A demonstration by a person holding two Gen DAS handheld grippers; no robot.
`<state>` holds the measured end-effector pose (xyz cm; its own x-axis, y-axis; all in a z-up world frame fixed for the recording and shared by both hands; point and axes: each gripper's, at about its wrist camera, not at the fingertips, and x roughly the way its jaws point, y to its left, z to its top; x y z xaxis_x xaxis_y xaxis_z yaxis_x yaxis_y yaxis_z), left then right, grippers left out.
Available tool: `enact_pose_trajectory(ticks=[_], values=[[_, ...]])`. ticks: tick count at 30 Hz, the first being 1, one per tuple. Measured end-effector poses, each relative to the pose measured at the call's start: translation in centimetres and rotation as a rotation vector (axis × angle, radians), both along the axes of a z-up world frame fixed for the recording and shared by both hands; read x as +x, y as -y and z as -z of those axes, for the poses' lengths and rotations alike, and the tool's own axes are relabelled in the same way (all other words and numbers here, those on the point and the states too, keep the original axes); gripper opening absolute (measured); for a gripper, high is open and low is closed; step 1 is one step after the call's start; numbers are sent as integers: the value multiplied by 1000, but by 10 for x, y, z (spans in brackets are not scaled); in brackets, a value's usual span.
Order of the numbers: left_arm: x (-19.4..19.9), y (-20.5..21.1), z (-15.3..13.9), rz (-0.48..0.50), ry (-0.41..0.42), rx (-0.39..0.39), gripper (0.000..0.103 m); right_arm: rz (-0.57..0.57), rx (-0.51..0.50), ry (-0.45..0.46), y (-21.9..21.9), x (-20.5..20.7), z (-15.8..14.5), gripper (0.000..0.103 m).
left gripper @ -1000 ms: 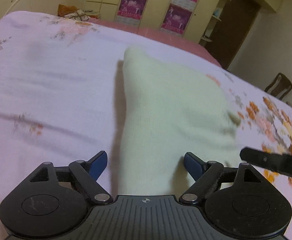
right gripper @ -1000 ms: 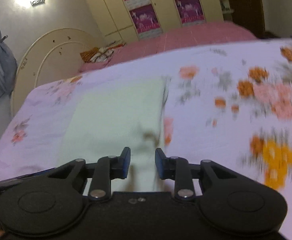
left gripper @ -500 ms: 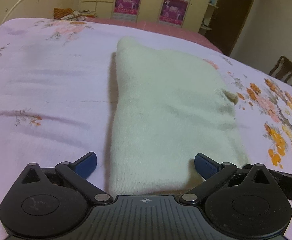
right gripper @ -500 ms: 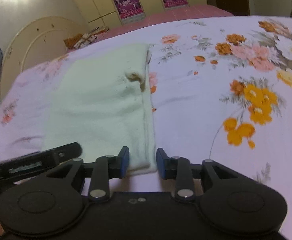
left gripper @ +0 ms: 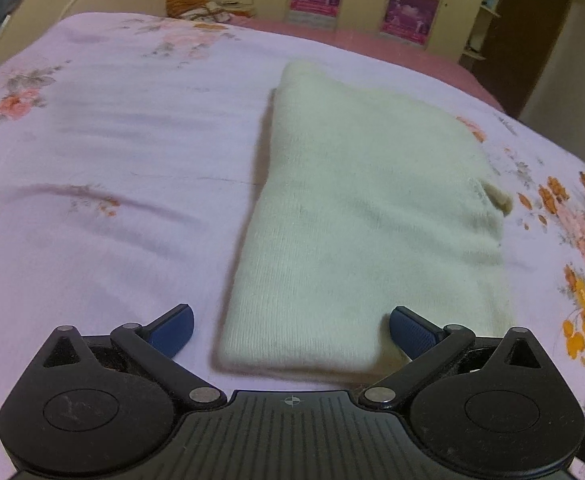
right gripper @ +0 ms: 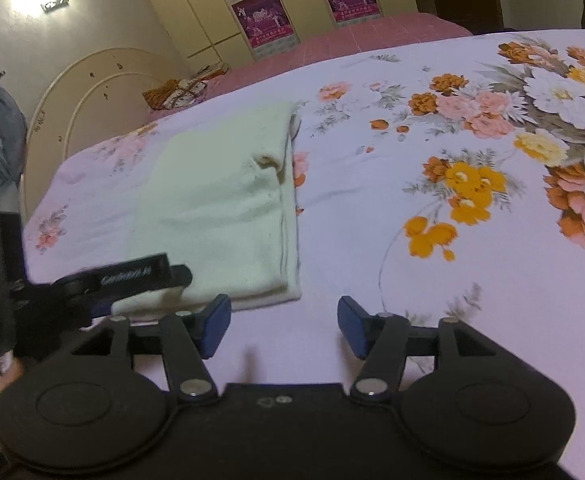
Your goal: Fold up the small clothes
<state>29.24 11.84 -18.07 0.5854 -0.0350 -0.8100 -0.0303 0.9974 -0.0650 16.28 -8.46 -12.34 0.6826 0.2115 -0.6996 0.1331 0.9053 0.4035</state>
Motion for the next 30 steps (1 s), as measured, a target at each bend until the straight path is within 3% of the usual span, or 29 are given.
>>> enact_pose_trajectory(ticks=[2, 6, 10, 13, 19, 30], values=[[-10, 2, -6, -19, 2, 26, 103, -24, 2, -4, 2, -6, -4, 61], [-46, -9, -25, -53, 44, -50, 103, -50, 43, 2, 8, -20, -13, 66], [-95, -3, -61, -92, 133, 105, 103, -103, 77, 14, 10, -39, -28, 70], [-133, 3, -87, -53, 133, 137, 103, -159, 65, 34, 7, -60, -43, 73], [-210, 15, -139, -31, 182, 170, 103, -202, -30, 126, 2, -120, -84, 78], [-318, 11, -202, -32, 274, 85, 103, -111, -211, 381, 6, -226, -161, 84]])
